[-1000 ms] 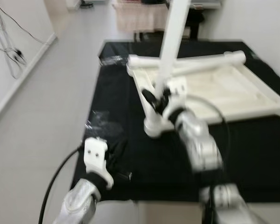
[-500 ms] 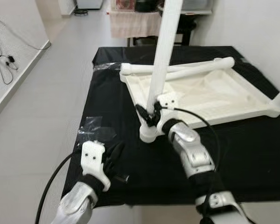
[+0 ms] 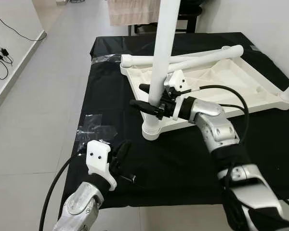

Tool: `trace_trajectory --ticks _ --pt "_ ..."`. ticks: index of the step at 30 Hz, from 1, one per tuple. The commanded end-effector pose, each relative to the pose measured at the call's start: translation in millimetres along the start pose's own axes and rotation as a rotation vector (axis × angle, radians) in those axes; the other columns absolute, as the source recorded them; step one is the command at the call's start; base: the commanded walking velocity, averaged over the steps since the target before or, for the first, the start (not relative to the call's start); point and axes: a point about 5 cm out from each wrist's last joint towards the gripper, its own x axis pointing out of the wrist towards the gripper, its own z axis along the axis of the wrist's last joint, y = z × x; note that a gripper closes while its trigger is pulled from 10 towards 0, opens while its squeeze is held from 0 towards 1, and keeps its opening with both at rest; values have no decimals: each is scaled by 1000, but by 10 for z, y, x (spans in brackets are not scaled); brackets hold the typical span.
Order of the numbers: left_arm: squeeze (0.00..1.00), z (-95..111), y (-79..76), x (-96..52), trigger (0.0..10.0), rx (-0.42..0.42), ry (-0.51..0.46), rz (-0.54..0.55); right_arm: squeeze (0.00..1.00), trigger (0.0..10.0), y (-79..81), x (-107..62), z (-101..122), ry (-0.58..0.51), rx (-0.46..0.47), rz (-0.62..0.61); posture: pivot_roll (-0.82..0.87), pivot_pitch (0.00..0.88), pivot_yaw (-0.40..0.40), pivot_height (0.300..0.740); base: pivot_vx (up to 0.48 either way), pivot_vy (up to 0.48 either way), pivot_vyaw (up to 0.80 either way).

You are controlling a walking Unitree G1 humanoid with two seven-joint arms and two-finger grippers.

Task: Building children table

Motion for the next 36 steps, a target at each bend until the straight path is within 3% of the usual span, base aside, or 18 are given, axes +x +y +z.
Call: trace_trajectory --ticks 1,10,15,16,17,18,20,21,22,24,26,31,32,34,35,36 --pt "0 -49 7 -23 10000 -1 24 7 0 0 22 68 -13 -13 26 48 103 116 -20 740 0 0 0" --pt "0 -59 -3 -34 10000 1 29 7 0 0 -24 34 -36 -37 53 82 108 116 -18 740 0 0 0" --pt "0 -60 -7 -34 10000 0 29 5 0 0 -38 -80 -126 -36 52 -5 104 118 -20 740 0 0 0" --pt "0 -58 -4 -33 10000 1 29 8 0 0 -56 -164 -232 -19 52 -156 93 122 -25 740 0 0 0" --pt "0 -58 -4 -33 10000 1 29 8 0 0 -56 -164 -232 -19 52 -156 93 122 -25 740 0 0 0" --pt "0 -57 -4 -34 10000 2 29 9 0 0 -53 -188 -295 -9 60 -235 93 122 -25 740 0 0 0" --pt "0 -47 9 -36 10000 4 27 10 0 0 28 -256 -605 146 57 -687 87 131 -26 740 0 0 0" --pt "0 -41 16 -36 10000 5 26 10 0 0 179 -284 -735 205 83 -805 85 134 -24 740 0 0 0" --pt "0 -41 16 -36 10000 5 26 10 0 0 179 -284 -735 205 83 -805 85 134 -24 740 0 0 0" --pt "0 -35 29 -31 10000 5 26 9 0 0 500 -154 -791 182 138 -753 80 131 -7 740 0 0 0" --pt "0 -36 34 -30 10000 4 27 8 0 0 590 -64 -766 150 136 -682 80 131 -7 740 0 0 0" --pt "0 -41 20 -17 10000 0 29 0 0 0 448 -11 -733 165 92 -701 81 131 -19 740 0 0 0" --pt "0 -38 19 -17 10000 0 26 4 0 4510 439 -2 -709 170 88 -725 83 130 -19 740 0 0 0" --pt "0 -35 20 -18 10000 1 23 9 0 4510 430 3 -688 175 88 -753 83 130 -19 740 0 0 0" --pt "0 -32 20 -18 10000 1 21 13 0 10000 426 13 -662 164 96 -754 87 130 -21 740 0 0 0" --pt "0 -29 21 -18 10000 2 20 14 965 10000 438 26 -617 140 109 -737 88 131 -21 740 0 0 0"
